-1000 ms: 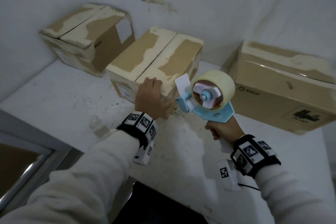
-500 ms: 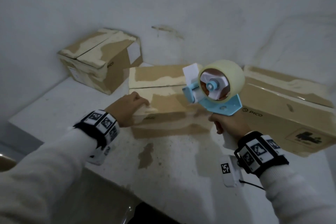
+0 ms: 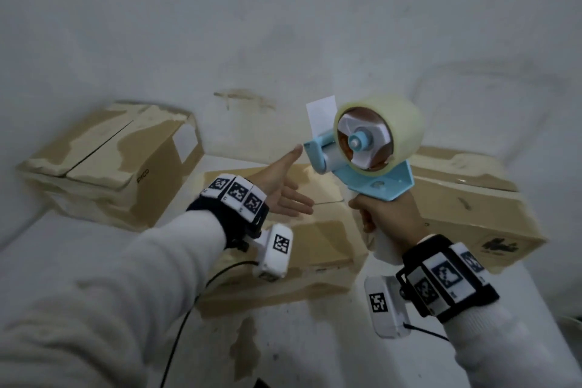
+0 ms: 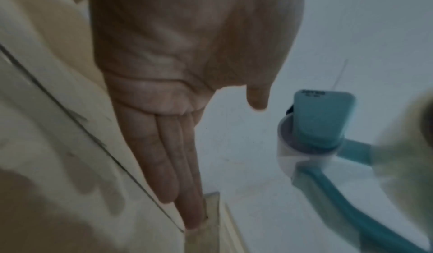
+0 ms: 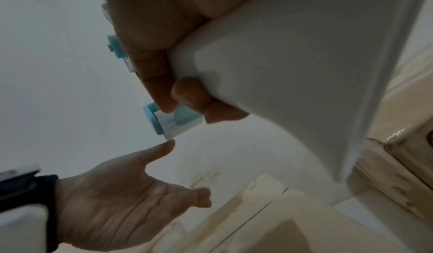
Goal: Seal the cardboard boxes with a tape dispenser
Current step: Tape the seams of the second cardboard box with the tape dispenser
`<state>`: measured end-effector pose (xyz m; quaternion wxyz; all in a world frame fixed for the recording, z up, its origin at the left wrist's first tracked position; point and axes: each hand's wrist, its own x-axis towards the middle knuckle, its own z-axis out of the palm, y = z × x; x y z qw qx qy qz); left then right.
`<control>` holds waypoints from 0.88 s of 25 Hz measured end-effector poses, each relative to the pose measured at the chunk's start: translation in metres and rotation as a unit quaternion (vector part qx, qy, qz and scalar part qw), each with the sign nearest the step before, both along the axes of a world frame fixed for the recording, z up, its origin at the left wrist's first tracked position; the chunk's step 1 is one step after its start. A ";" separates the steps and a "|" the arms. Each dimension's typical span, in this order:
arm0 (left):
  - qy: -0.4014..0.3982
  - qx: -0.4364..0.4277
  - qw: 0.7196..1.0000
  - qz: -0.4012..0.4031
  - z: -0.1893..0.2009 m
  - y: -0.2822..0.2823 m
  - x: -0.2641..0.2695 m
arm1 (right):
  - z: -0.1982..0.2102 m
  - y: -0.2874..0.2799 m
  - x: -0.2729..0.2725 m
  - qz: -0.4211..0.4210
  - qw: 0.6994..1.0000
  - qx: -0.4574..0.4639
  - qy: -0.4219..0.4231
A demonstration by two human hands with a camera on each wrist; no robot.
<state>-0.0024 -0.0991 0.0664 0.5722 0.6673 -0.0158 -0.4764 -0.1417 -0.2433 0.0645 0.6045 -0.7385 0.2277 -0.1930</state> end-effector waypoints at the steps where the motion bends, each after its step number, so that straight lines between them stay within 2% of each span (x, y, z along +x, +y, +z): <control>1: 0.026 -0.030 0.999 0.010 0.001 -0.005 0.002 | 0.001 0.001 0.000 -0.002 1.000 -0.003 0.003; 4: -0.010 -0.065 0.998 0.018 0.001 -0.024 0.020 | 0.000 0.000 -0.003 -0.029 1.000 -0.001 -0.002; 7: -0.095 -0.039 0.995 0.006 0.001 -0.038 0.040 | -0.011 0.004 -0.008 -0.059 0.998 0.011 -0.008; 11: -0.231 -0.018 0.972 -0.028 0.007 -0.060 0.062 | -0.030 0.015 -0.008 -0.118 0.992 0.051 -0.013; 13: -0.275 -0.019 0.961 -0.023 0.010 -0.069 0.078 | -0.034 0.019 -0.010 -0.130 0.989 0.067 -0.014; 17: -0.286 -0.012 0.958 -0.022 0.008 -0.085 0.111 | -0.043 0.022 -0.019 -0.156 0.985 0.075 -0.014; 22: -0.331 0.021 0.942 -0.051 -0.015 -0.109 0.123 | -0.057 0.015 -0.008 -0.190 0.976 0.101 0.014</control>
